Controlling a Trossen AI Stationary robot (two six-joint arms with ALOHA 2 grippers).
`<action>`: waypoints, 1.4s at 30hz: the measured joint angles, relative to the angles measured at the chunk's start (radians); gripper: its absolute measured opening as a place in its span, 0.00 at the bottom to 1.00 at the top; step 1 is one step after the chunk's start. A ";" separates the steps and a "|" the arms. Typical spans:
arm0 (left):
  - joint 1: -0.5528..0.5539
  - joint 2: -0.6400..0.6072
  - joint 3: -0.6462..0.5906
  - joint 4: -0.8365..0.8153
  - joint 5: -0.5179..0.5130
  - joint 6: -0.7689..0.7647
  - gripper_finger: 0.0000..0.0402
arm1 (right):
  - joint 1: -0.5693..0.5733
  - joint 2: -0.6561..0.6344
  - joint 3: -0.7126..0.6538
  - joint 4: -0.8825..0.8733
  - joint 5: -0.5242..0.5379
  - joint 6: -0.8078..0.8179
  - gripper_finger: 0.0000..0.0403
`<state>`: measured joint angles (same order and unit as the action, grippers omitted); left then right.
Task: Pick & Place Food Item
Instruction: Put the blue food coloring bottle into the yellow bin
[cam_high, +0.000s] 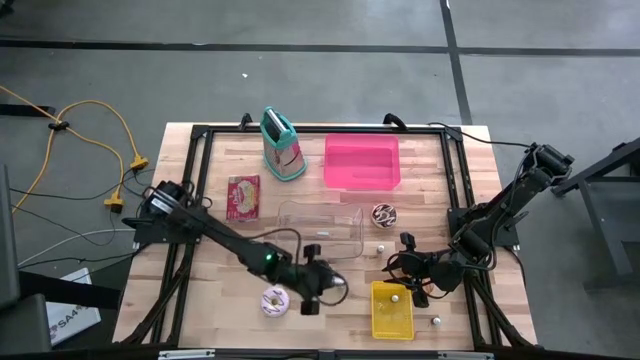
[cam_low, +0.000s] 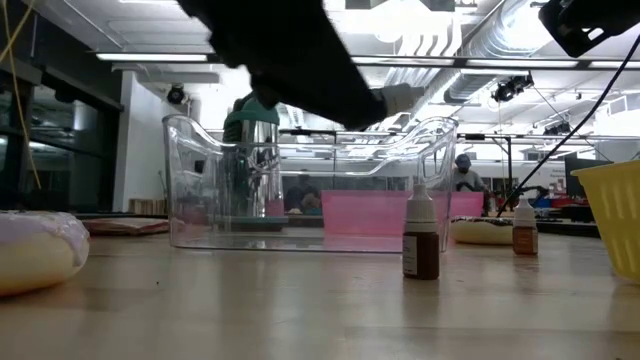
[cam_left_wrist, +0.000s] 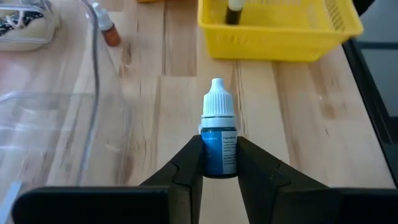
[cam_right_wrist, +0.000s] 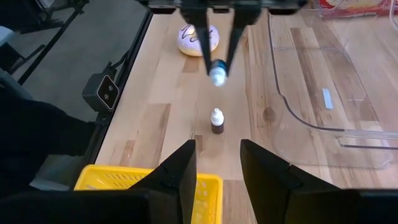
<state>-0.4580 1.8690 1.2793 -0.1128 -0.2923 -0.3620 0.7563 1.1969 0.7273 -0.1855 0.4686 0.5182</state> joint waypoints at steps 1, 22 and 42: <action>0.012 0.000 0.000 0.006 0.013 0.005 0.18 | 0.000 0.000 0.000 0.002 0.000 0.000 0.28; 0.061 -0.001 0.002 0.140 0.103 0.122 0.18 | 0.000 0.000 0.000 0.004 0.000 0.000 0.28; 0.061 -0.001 0.002 0.144 0.102 0.123 0.18 | 0.000 0.000 0.000 0.006 0.000 0.000 0.28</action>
<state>-0.3965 1.8679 1.2812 0.0315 -0.1902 -0.2394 0.7565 1.1969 0.7273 -0.1796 0.4686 0.5182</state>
